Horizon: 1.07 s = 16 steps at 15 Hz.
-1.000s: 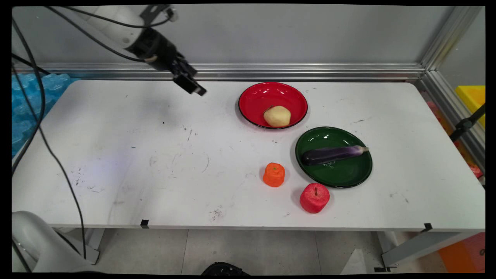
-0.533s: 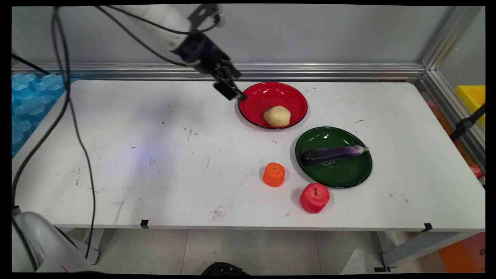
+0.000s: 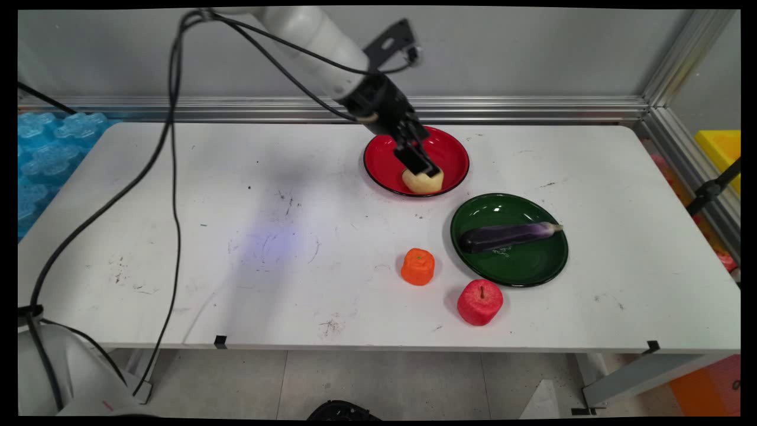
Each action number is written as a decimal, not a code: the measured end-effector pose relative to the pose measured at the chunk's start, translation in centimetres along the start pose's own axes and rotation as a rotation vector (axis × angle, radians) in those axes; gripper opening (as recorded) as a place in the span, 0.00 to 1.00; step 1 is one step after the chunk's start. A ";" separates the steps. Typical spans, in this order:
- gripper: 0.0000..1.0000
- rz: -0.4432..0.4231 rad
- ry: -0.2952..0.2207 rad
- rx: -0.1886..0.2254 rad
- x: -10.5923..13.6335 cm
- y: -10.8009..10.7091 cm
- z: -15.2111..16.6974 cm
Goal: Pick up the eggplant from the green plate
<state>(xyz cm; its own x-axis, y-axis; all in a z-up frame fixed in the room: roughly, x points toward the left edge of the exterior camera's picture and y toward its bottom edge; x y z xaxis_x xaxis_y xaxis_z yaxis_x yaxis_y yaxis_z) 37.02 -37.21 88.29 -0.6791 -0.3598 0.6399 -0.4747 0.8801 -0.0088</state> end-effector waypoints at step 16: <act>1.00 -0.024 -0.077 -0.053 4.2 4.4 16.8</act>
<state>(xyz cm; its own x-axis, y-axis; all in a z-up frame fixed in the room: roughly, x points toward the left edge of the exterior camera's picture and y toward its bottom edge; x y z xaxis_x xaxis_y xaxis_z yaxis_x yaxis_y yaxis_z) 22.71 -39.98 78.03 -0.7098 -0.4021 0.5783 -0.4626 0.8853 0.0479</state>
